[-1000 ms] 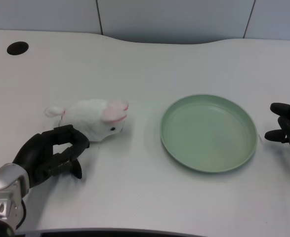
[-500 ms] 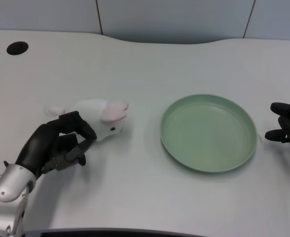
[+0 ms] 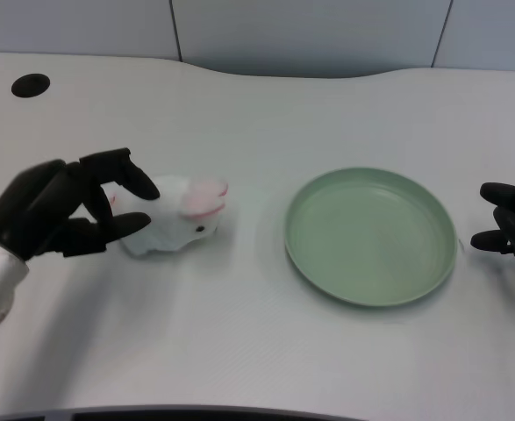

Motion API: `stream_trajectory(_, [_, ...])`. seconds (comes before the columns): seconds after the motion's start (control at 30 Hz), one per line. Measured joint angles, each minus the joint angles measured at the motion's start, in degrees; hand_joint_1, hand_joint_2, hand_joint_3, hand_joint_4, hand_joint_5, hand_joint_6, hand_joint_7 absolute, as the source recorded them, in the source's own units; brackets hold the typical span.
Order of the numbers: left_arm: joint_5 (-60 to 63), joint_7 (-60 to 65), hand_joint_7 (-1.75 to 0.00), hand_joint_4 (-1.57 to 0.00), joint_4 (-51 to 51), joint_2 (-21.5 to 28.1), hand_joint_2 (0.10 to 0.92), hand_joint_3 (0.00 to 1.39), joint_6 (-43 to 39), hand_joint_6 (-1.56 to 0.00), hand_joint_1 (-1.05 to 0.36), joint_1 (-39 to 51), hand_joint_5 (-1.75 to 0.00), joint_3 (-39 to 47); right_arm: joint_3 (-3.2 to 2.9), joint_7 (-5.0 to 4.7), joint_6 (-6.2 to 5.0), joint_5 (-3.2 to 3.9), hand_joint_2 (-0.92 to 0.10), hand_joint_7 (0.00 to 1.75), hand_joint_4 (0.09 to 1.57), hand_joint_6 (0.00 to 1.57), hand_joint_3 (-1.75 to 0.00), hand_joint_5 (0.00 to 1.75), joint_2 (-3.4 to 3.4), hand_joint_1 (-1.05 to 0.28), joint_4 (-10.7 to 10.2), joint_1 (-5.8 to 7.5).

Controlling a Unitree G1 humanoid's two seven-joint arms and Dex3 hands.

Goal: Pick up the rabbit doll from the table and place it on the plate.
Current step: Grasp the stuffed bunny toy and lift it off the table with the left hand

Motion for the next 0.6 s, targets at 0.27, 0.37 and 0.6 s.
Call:
stream_trajectory(0.27, [8.91,-1.39,0.00,-0.27,-4.42,5.76,0.921,0.12,4.88,-0.30,-0.78,-4.22,-0.24,-5.10,0.10,-0.13,0.00,-0.04,-0.92,0.00,0.72,0.97,-0.24,0.87,0.30,-0.42,0.00,-0.06])
stream_trajectory(0.37, [10.27,-5.36,0.00,-0.17,-5.22,7.48,0.921,0.11,7.28,-0.18,-0.84,-6.90,-0.12,-7.06,0.12,-0.35,-0.04,-0.05,-0.92,0.00,0.71,0.97,-0.24,0.87,0.38,-0.41,0.00,-0.06])
stream_trajectory(0.6, [11.34,-10.86,0.00,-0.08,-2.52,8.50,0.921,0.12,10.49,-0.12,-0.94,-13.56,-0.05,-11.49,-0.01,0.30,-0.31,0.02,-0.92,0.00,0.70,0.97,-0.25,0.87,0.44,-0.42,-0.01,-0.02])
